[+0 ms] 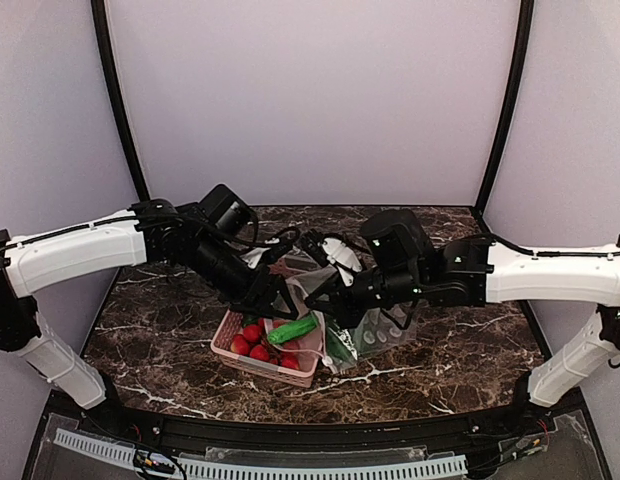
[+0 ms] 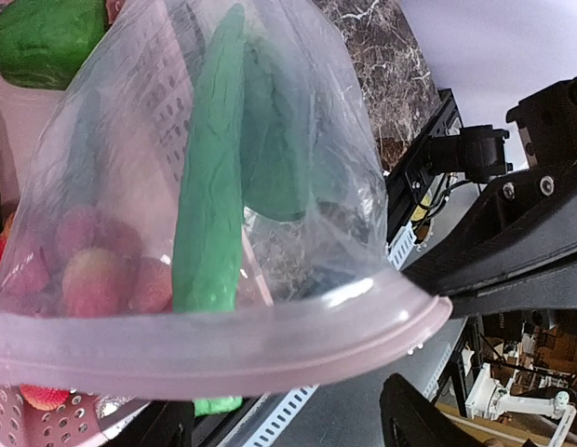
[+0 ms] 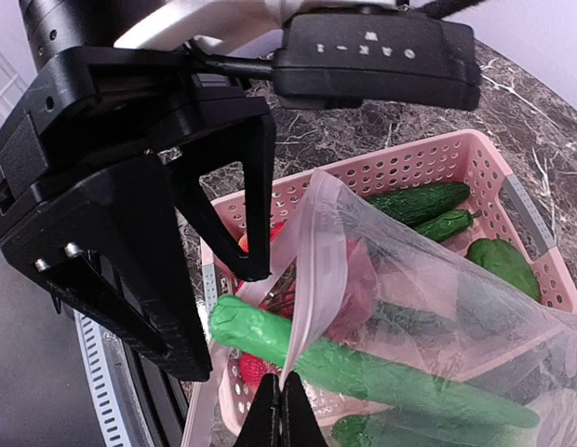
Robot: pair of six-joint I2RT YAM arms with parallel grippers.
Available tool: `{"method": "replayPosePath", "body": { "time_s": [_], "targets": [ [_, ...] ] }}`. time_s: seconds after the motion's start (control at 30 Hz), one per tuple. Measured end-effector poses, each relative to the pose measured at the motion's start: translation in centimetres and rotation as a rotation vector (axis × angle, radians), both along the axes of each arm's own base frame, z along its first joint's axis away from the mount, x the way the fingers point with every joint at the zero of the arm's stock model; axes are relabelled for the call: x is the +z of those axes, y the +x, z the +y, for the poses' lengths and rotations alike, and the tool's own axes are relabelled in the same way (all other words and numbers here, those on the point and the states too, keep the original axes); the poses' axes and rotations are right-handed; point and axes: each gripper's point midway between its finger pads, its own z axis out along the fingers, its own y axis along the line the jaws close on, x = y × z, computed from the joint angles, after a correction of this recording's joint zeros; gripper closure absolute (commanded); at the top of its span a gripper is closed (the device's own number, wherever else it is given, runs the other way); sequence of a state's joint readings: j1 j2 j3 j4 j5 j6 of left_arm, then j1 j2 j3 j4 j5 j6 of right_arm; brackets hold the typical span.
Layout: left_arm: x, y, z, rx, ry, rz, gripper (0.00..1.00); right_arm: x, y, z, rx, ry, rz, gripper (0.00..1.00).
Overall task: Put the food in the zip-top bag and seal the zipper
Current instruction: Place the fake vegetable in the zipper food storage bag.
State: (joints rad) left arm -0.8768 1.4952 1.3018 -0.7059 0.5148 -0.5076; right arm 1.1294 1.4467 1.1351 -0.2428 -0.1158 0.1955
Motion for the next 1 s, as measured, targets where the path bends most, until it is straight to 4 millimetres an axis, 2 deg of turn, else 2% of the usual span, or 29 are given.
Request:
{"method": "replayPosePath", "body": {
  "time_s": [0.17, 0.33, 0.4, 0.6, 0.7, 0.87, 1.0],
  "targets": [
    [1.3, 0.0, 0.7, 0.016, -0.019, -0.051, 0.26, 0.9, 0.7, -0.6, -0.062, 0.017, -0.005, 1.0],
    [2.9, -1.3, 2.7, 0.052, -0.076, -0.088, 0.37, 1.6, 1.5, -1.2, -0.132, 0.035, -0.002, 1.0],
    [3.0, -1.9, 3.5, 0.071, -0.099, -0.092, 0.38, 1.7, 1.8, -1.4, -0.153, 0.039, 0.002, 1.0],
    [1.2, -2.9, 5.5, 0.153, -0.114, -0.075, 0.38, 1.9, 2.7, -1.9, -0.223, 0.051, 0.019, 1.0],
    [0.4, -2.9, 6.1, 0.196, -0.116, -0.074, 0.37, 2.3, 3.6, -2.9, -0.289, 0.066, 0.032, 1.0],
    [0.0, -2.0, 6.1, 0.234, -0.115, -0.09, 0.35, 3.7, 5.5, -5.3, -0.406, 0.106, 0.039, 1.0],
    [-0.7, -0.5, 6.3, 0.276, -0.081, -0.117, 0.32, 5.4, 6.7, -7.7, -0.488, 0.14, 0.024, 1.0]
  ]
}}
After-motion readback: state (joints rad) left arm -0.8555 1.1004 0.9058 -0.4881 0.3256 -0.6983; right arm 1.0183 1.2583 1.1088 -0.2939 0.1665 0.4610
